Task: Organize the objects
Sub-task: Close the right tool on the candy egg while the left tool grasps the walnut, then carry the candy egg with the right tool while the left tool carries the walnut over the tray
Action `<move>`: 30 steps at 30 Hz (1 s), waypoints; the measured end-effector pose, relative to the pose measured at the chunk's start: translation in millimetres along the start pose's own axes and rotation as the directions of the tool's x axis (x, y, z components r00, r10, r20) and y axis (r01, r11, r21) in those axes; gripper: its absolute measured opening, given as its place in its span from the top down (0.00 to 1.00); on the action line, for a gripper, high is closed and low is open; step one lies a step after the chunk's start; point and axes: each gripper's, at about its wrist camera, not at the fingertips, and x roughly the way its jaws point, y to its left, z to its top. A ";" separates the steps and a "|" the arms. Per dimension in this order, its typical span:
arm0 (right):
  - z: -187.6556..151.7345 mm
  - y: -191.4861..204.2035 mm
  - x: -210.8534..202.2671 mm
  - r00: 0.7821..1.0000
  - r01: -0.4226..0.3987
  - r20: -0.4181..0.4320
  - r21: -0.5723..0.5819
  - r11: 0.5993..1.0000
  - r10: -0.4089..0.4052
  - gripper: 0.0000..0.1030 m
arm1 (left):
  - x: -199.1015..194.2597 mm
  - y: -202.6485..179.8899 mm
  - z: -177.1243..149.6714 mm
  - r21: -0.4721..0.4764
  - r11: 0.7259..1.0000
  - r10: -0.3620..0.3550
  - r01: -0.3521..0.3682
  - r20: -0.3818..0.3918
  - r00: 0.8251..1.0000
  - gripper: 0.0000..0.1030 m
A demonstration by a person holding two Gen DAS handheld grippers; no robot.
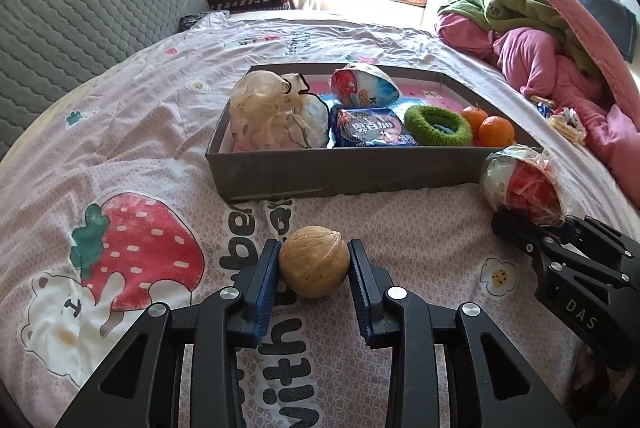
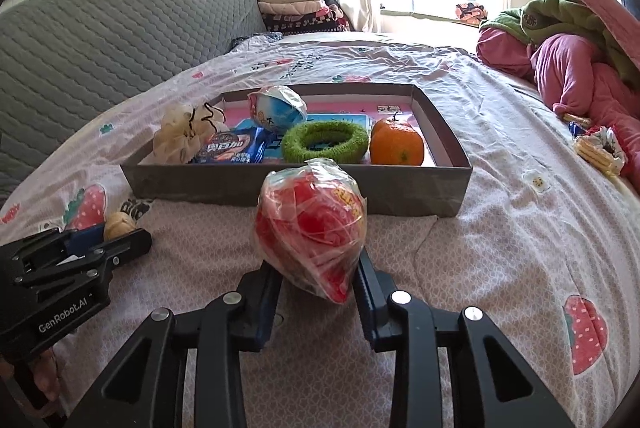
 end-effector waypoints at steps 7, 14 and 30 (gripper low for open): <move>8.2 2.8 -8.8 0.998 -0.025 0.065 -0.004 1.000 0.025 0.67 | -6.3 -0.3 8.5 0.001 1.000 -0.006 0.006 0.023 1.000 0.67; 22.3 7.5 -15.6 0.992 -0.034 0.119 -0.031 0.999 0.038 0.67 | -6.1 -2.8 29.0 0.012 1.000 0.000 -0.001 0.052 0.999 0.67; 42.9 9.8 -2.8 0.991 -0.018 0.131 -0.054 0.998 0.025 0.80 | 0.2 -8.0 63.4 0.018 1.000 0.010 -0.011 0.085 0.996 0.67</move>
